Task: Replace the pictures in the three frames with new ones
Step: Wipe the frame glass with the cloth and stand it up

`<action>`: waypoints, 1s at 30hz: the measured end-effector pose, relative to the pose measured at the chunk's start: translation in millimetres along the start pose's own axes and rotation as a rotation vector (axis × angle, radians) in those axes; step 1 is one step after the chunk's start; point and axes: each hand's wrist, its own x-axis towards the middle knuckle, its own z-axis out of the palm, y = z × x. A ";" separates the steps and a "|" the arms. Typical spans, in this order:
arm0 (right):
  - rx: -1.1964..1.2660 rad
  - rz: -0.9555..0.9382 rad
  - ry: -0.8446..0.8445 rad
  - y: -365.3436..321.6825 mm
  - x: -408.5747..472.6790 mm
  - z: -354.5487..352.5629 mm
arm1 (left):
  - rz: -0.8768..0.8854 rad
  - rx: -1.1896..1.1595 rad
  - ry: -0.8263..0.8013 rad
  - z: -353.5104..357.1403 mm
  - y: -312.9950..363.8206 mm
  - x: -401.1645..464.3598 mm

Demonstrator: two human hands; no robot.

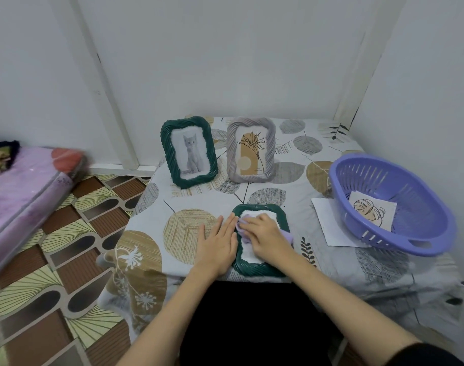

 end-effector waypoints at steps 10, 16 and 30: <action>-0.045 -0.114 0.000 17.2 -66.5 -28.7 | -0.004 -0.031 0.021 0.0 -1.6 0.0; -0.238 0.225 -0.006 40.4 -12.5 -18.9 | 0.000 -0.033 0.009 -0.4 -1.5 0.5; 0.189 0.111 -0.208 -22.9 -39.6 -44.4 | 0.025 -0.038 -0.005 -8.9 -6.0 5.7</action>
